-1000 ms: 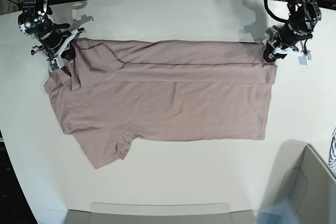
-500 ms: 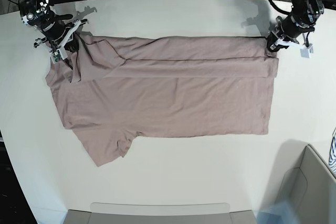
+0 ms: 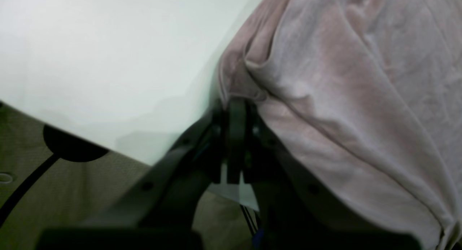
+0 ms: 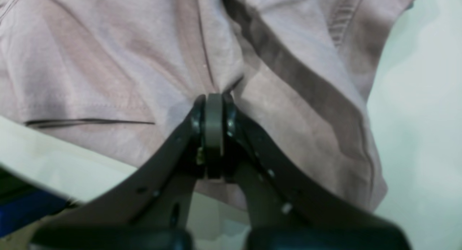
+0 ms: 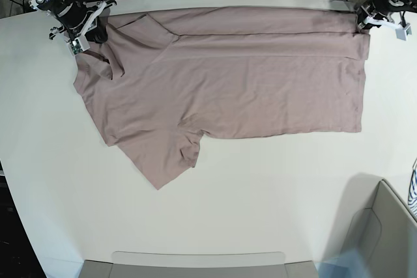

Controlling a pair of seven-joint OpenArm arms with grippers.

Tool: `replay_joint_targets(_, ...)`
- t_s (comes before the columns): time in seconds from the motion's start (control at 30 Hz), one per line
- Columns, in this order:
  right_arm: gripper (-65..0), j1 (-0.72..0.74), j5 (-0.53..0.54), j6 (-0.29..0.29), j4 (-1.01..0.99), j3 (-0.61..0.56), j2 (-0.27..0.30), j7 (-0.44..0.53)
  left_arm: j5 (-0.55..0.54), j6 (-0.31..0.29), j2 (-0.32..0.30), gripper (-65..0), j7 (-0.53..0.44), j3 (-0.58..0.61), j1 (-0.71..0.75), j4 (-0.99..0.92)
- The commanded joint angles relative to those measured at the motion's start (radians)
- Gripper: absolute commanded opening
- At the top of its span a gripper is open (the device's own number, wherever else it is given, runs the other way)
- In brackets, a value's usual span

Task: Fold the T-shirt properly
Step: 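Drag the shirt with both grippers toward the robot, straightening the fold, then open the right gripper and move it over the sleeve corner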

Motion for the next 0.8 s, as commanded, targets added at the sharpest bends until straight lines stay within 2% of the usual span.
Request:
replay_joint_targets(0.0, -65.0, -0.030, -0.070, 0.013, -0.010, -0.010, -0.001, -0.164, 0.025, 0.013, -0.013, -65.0, 0.007, -0.008, 0.011, 0.009)
replay_joint_targets(0.27, -65.0, -0.026, -0.073, 0.011, 0.076, -0.010, -0.031, -0.170, 0.025, 0.020, -0.013, -63.9, 0.007, -0.006, -0.001, 0.085)
replay_joint_targets(0.37, -65.0, -0.027, -0.072, 0.011, 0.113, -0.005, -0.031, -0.170, 0.025, 0.017, -0.013, -53.2, 0.007, -0.006, 0.002, 0.159)
replay_joint_targets(0.43, -65.0, -0.027, -0.070, 0.011, 0.136, 0.024, -0.036, -0.172, 0.025, 0.017, -0.013, -50.3, 0.007, -0.006, 0.005, 0.216)
replay_joint_targets(0.57, -65.0, -0.021, -0.073, 0.011, 0.190, 0.076, -0.070, -0.172, 0.027, 0.020, -0.013, -51.1, 0.008, -0.008, 0.007, 0.271)
replay_joint_targets(0.77, -65.0, -0.019, -0.070, 0.011, 0.282, 0.170, -0.080, -0.204, 0.027, 0.020, -0.012, -51.1, 0.008, -0.019, 0.002, 0.277)
